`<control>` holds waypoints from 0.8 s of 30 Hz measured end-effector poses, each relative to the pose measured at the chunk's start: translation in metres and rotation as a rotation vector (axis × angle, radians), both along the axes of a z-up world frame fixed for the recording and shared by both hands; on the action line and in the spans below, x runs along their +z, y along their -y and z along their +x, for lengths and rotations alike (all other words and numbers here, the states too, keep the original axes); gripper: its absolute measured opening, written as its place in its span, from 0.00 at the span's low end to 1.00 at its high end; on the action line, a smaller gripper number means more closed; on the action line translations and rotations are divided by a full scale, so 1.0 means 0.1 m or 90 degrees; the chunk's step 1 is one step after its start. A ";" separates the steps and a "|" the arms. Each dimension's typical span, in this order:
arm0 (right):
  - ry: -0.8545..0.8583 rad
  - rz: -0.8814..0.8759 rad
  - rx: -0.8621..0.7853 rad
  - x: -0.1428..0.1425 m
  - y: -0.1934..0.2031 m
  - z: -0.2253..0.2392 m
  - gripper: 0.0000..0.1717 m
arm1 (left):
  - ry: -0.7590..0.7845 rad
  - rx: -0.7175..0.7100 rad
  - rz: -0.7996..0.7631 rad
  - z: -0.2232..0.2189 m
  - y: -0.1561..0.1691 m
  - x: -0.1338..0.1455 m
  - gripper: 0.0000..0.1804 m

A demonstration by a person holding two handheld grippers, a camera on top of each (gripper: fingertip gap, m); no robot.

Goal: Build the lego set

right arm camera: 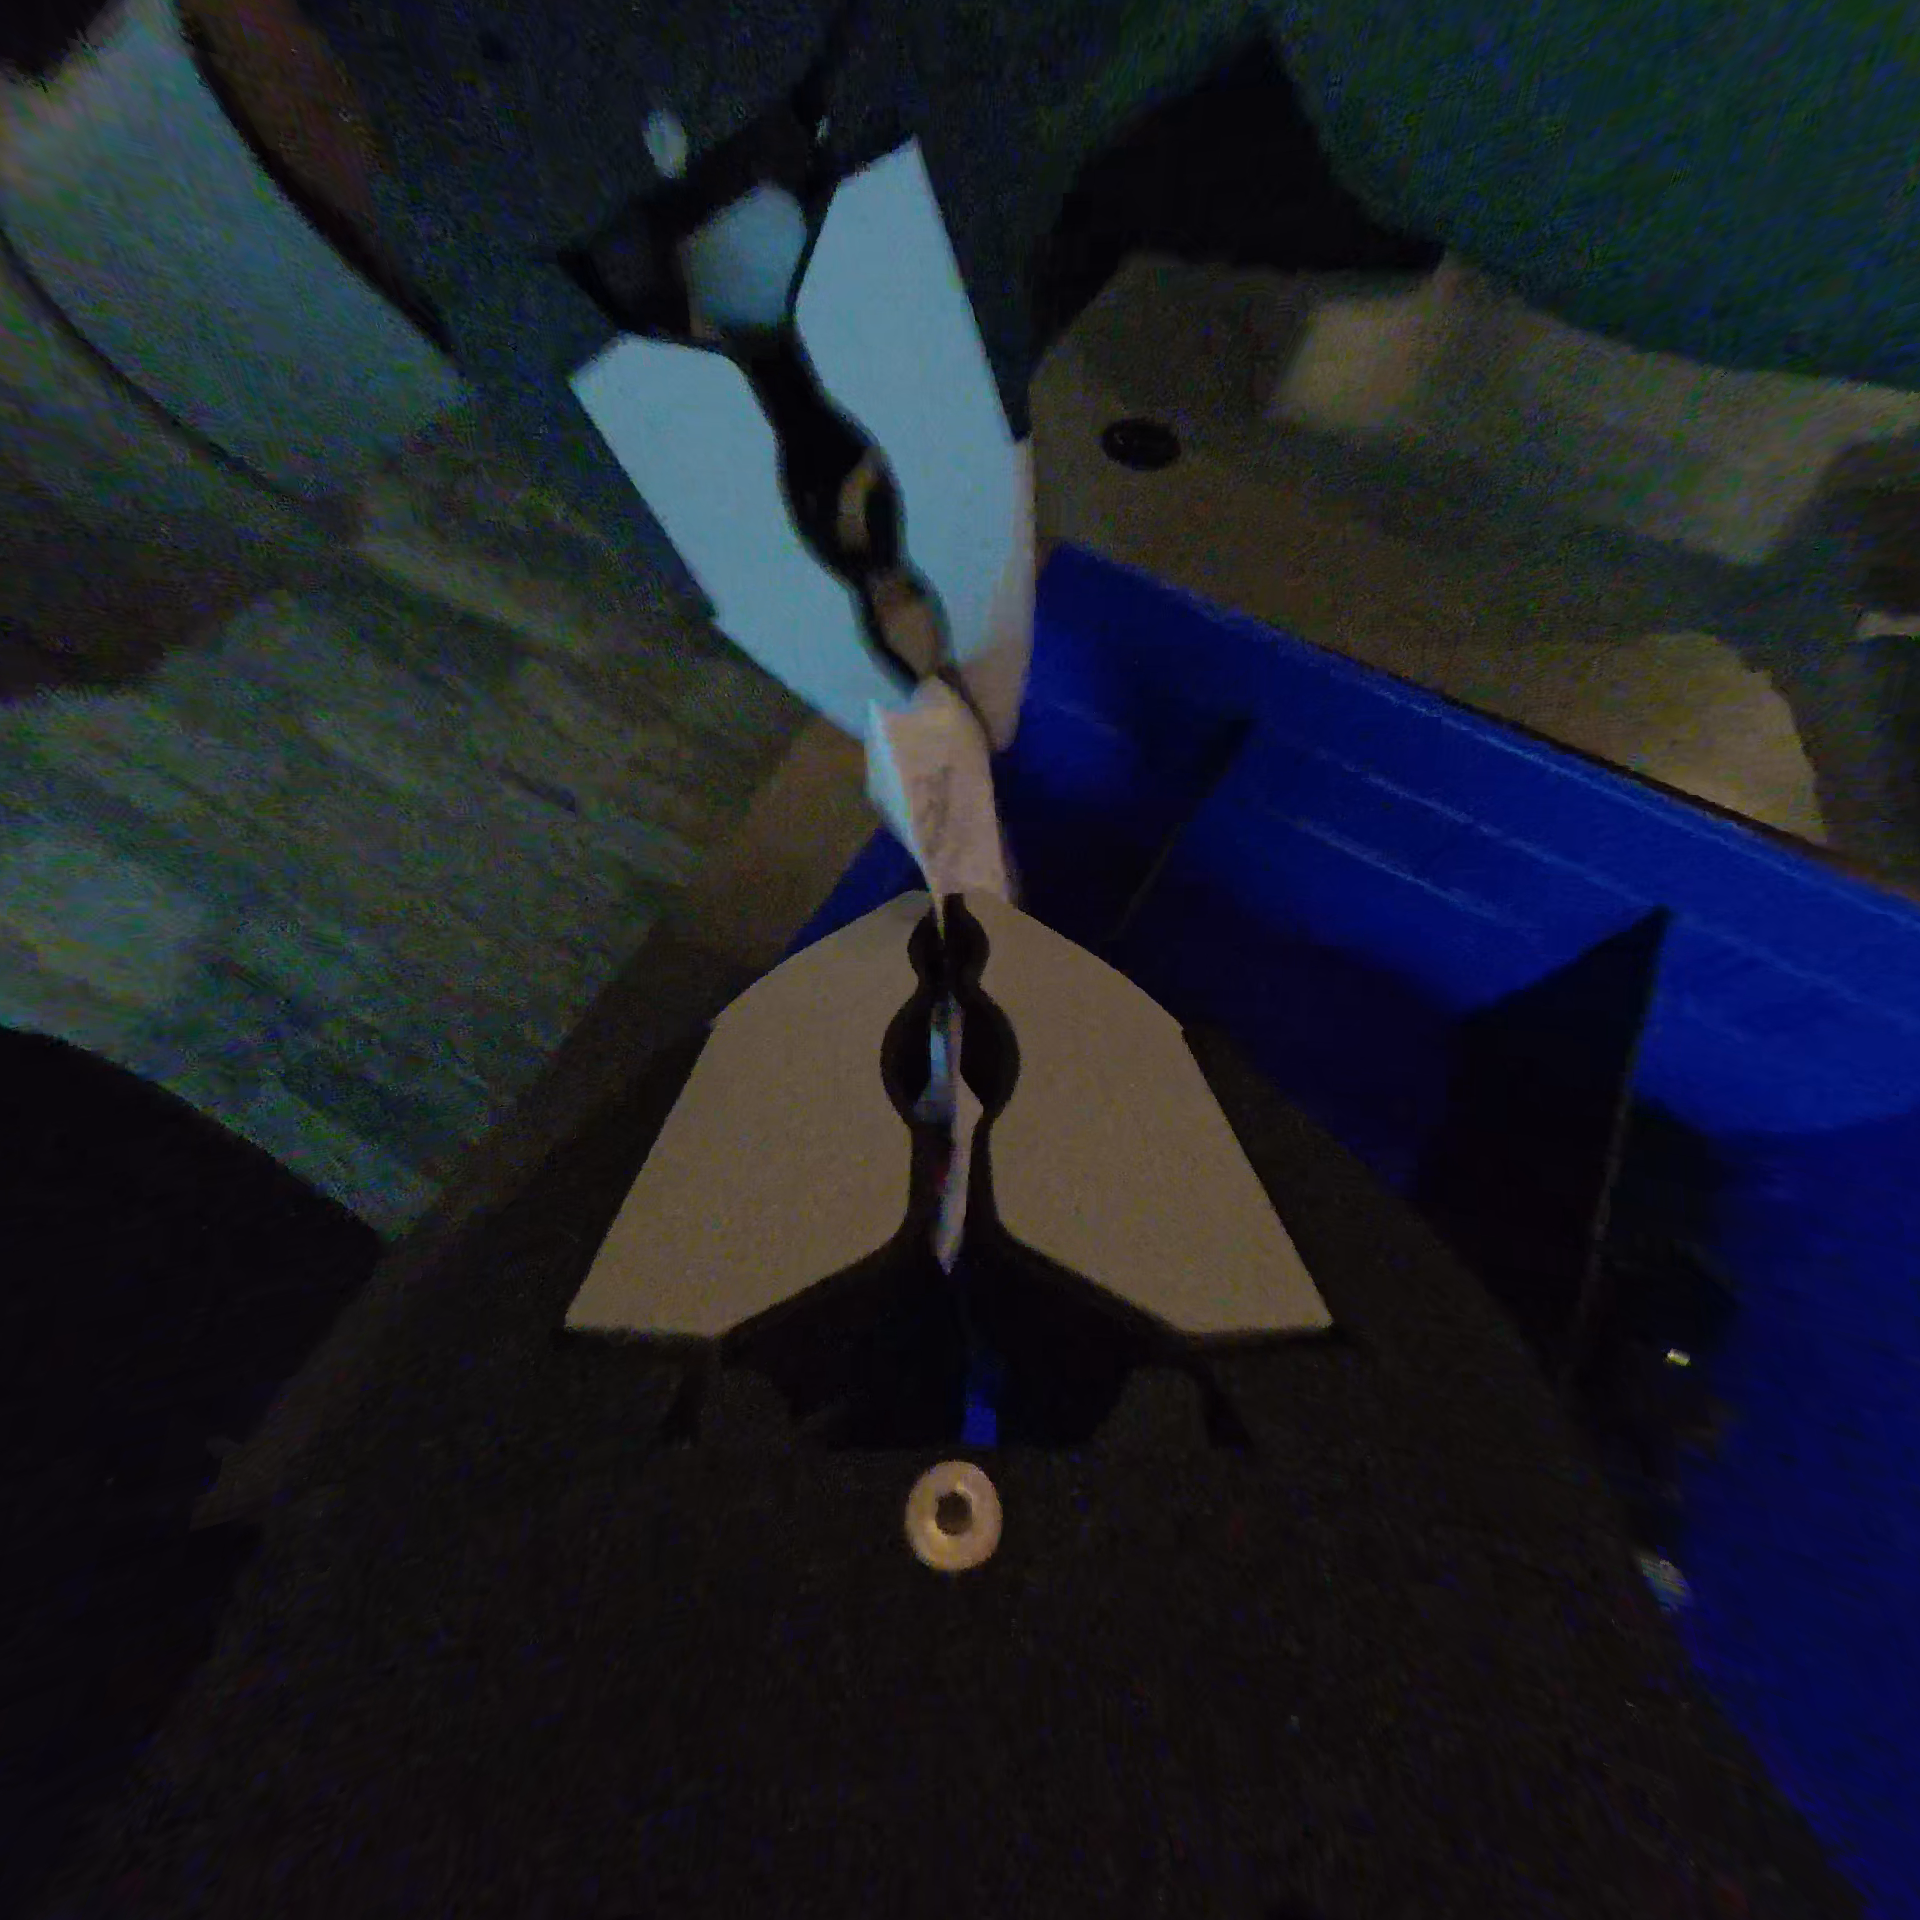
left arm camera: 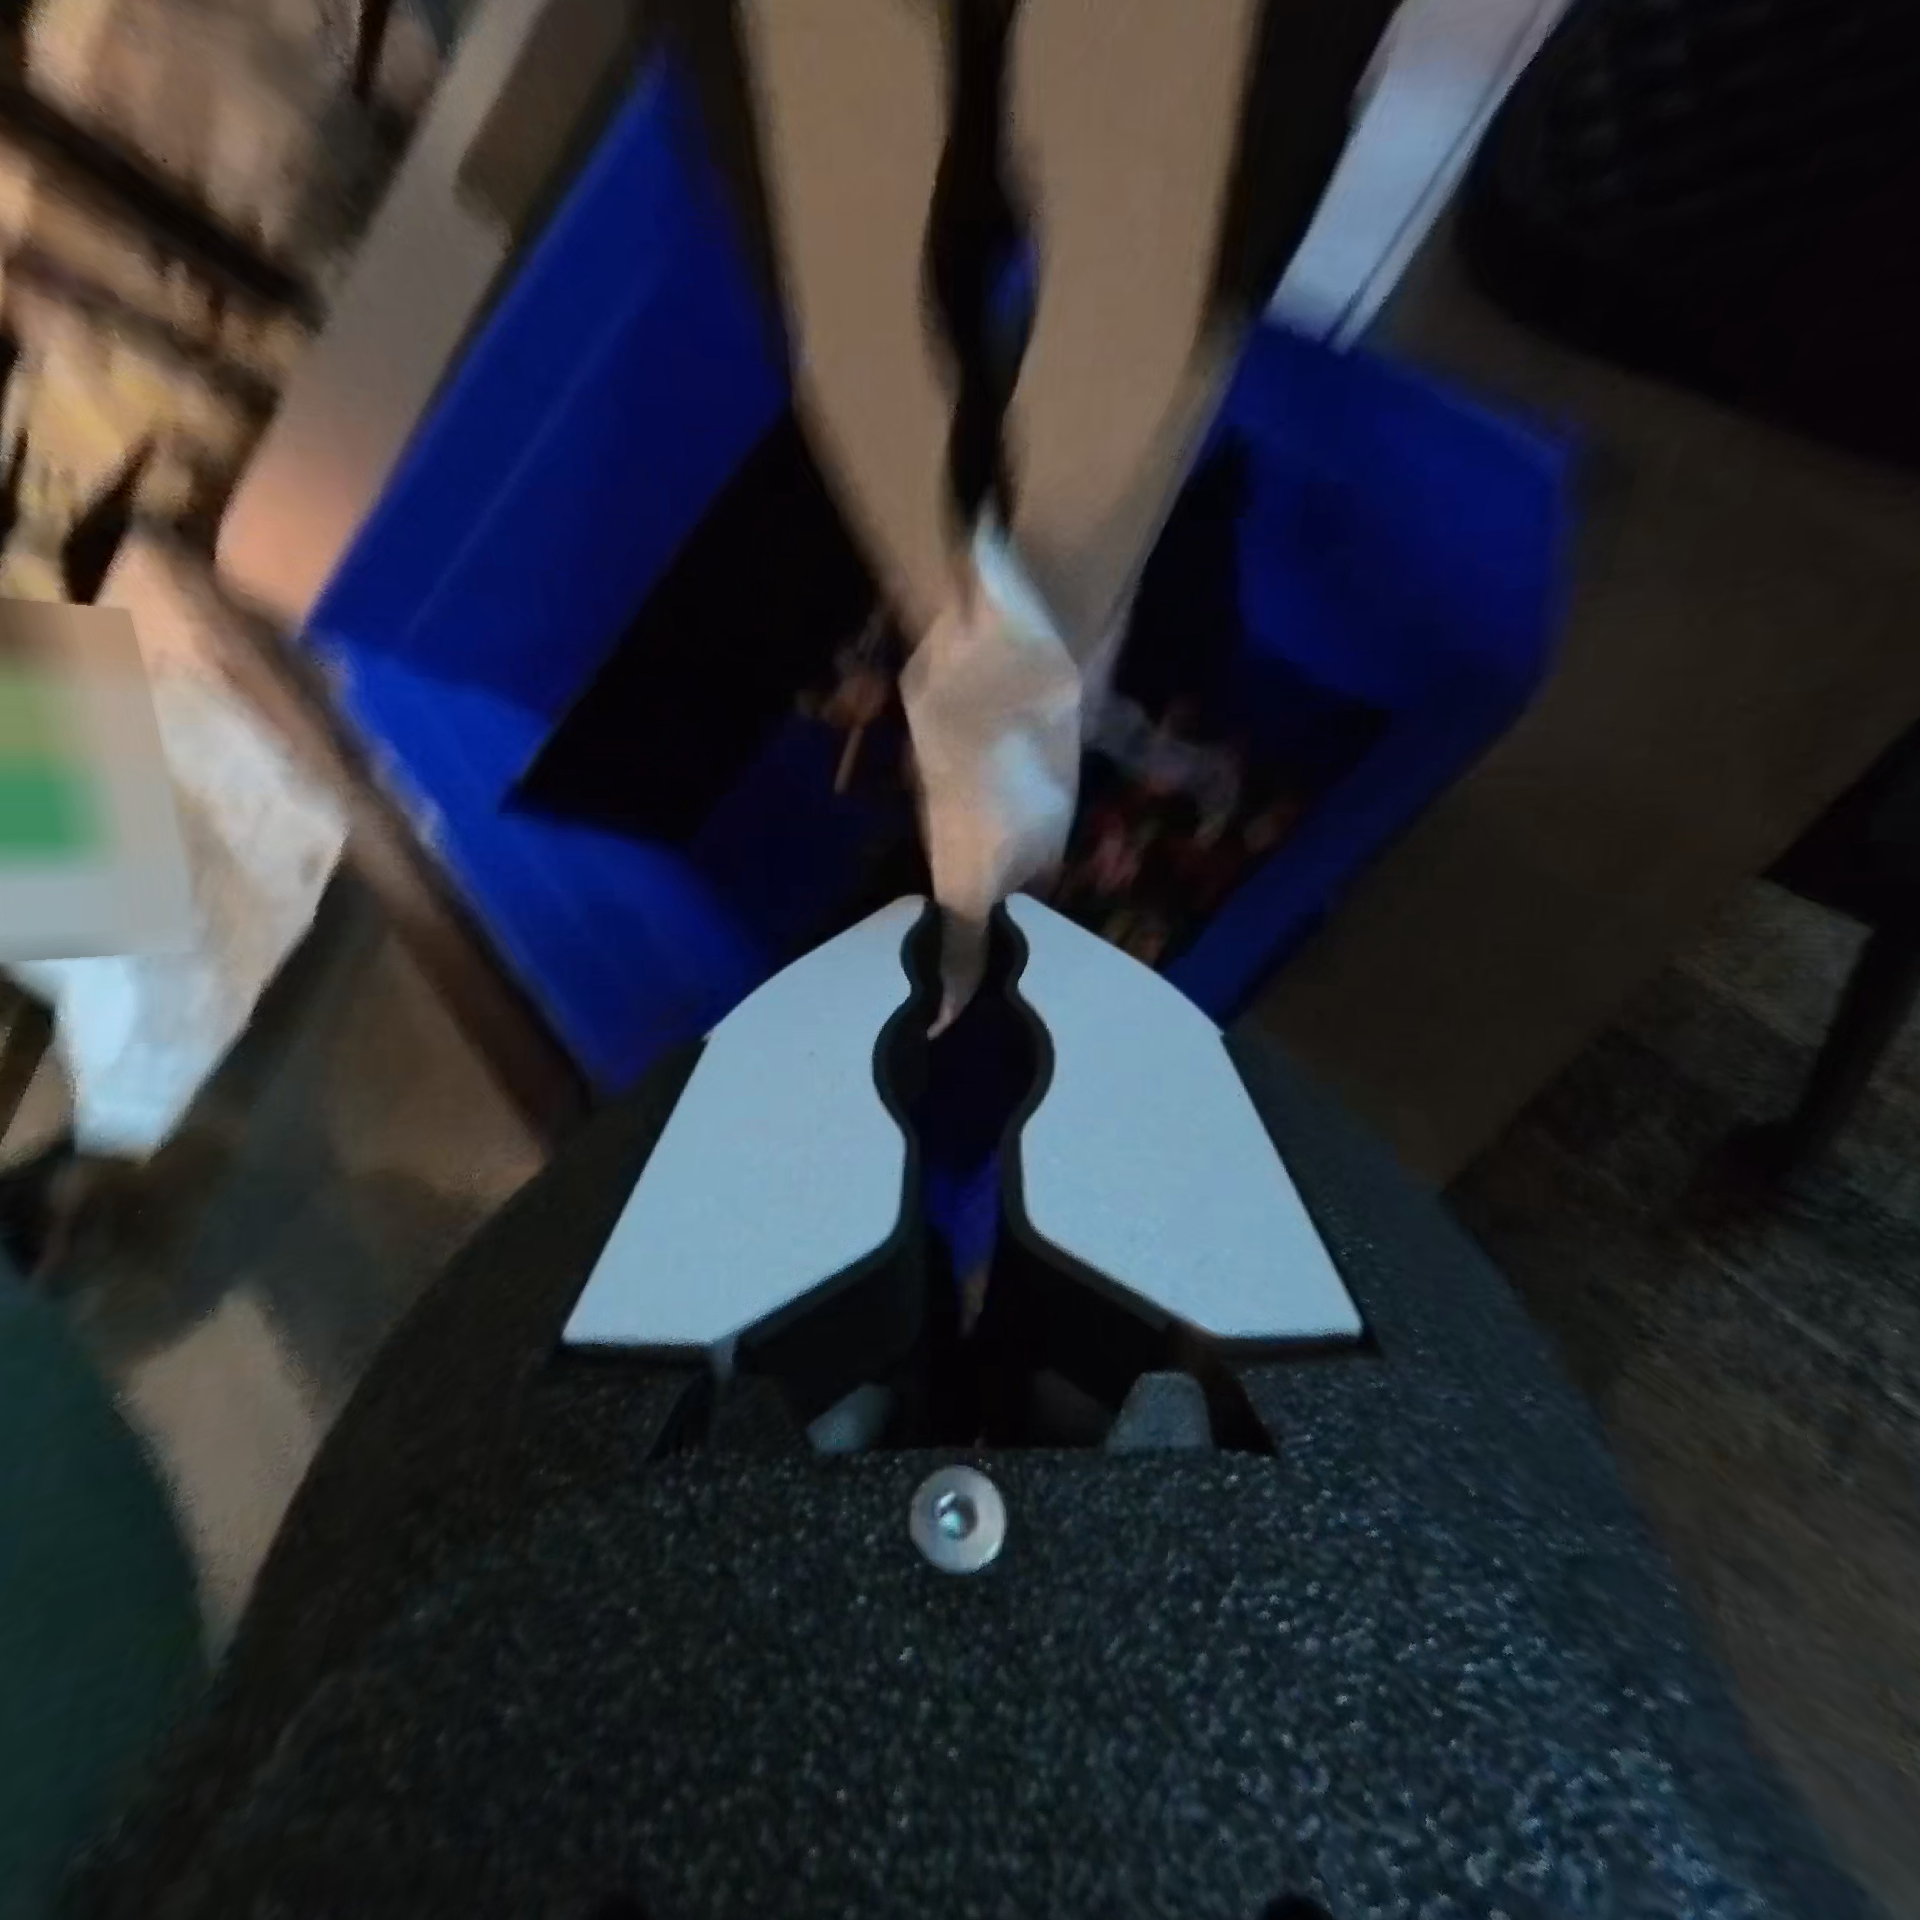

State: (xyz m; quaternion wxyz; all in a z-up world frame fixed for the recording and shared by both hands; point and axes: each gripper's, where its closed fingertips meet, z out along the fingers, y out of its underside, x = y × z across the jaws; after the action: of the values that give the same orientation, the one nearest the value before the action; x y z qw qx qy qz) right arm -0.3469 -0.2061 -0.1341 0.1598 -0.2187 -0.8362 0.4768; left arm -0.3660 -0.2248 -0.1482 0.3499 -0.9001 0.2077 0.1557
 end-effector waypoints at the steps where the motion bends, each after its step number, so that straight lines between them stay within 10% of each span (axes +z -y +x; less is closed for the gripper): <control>1: 0.011 -0.047 0.011 0.06 0.01 0.03 0.00 | -0.001 0.007 0.012 -0.04 0.04 0.04 0.00; 13: 0.035 -0.098 0.007 0.07 -0.06 0.05 0.00 | 0.051 -0.009 0.124 0.06 -0.04 0.21 0.03; 17: 0.061 -0.071 0.003 -0.06 -0.12 0.06 0.16 | 0.100 -0.003 0.154 0.12 -0.01 0.30 0.00; 19: 0.067 -0.028 0.012 -0.18 -0.15 0.08 0.00 | 0.099 0.002 0.166 0.09 0.01 0.35 0.00; 24: 0.092 -0.067 0.027 -0.14 -0.07 0.12 0.00 | 0.064 0.023 0.108 0.01 0.05 0.21 0.07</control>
State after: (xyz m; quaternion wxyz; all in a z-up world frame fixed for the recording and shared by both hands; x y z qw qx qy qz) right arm -0.3349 -0.1991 -0.1483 0.0770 -0.2433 -0.8236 0.5065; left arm -0.3654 -0.2301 -0.1273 0.4319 -0.8775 0.1599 0.1336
